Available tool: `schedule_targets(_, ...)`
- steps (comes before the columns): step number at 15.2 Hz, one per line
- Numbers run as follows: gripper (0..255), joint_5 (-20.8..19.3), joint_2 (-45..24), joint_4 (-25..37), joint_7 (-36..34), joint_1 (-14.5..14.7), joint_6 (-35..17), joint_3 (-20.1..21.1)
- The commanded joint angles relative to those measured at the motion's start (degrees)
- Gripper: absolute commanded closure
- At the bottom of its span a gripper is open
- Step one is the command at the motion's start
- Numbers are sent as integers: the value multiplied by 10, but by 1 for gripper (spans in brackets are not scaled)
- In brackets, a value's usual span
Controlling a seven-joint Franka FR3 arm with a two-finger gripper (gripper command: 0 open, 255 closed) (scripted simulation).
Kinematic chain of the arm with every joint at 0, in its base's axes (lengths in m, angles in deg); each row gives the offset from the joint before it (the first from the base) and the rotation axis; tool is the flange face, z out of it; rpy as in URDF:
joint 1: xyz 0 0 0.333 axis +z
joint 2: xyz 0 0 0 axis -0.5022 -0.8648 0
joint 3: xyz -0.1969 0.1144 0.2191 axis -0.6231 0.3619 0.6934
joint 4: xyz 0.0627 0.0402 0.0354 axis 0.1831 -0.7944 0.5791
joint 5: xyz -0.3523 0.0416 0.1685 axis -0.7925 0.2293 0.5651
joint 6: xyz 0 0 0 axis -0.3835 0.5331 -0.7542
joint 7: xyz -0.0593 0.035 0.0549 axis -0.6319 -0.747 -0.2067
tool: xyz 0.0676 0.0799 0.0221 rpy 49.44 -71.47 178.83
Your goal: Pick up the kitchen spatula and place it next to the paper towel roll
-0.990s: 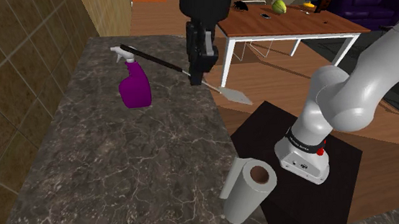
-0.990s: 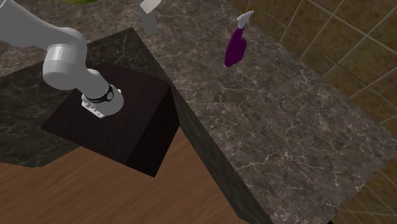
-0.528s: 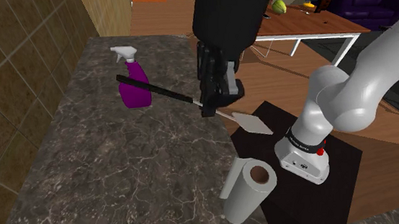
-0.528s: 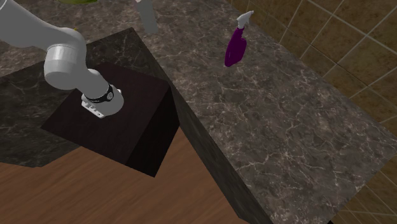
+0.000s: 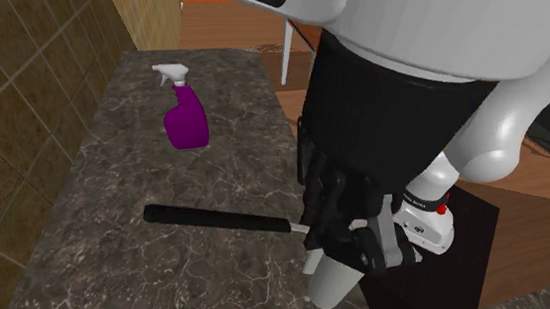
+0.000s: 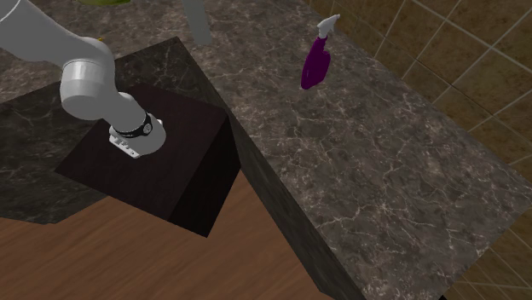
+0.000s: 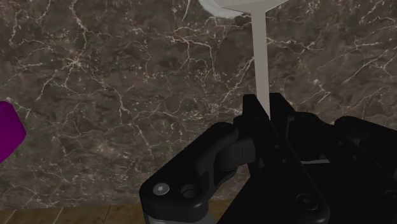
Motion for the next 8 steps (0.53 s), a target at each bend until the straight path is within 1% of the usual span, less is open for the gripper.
schedule_targets(1, 255, -9, -19, 21, -37, 7, 3, 26)
schedule_targets(5, 255, -50, -81, 76, -118, 24, 9, 84)
schedule_targets(8, 255, -100, -145, 128, -187, 49, 18, 125)
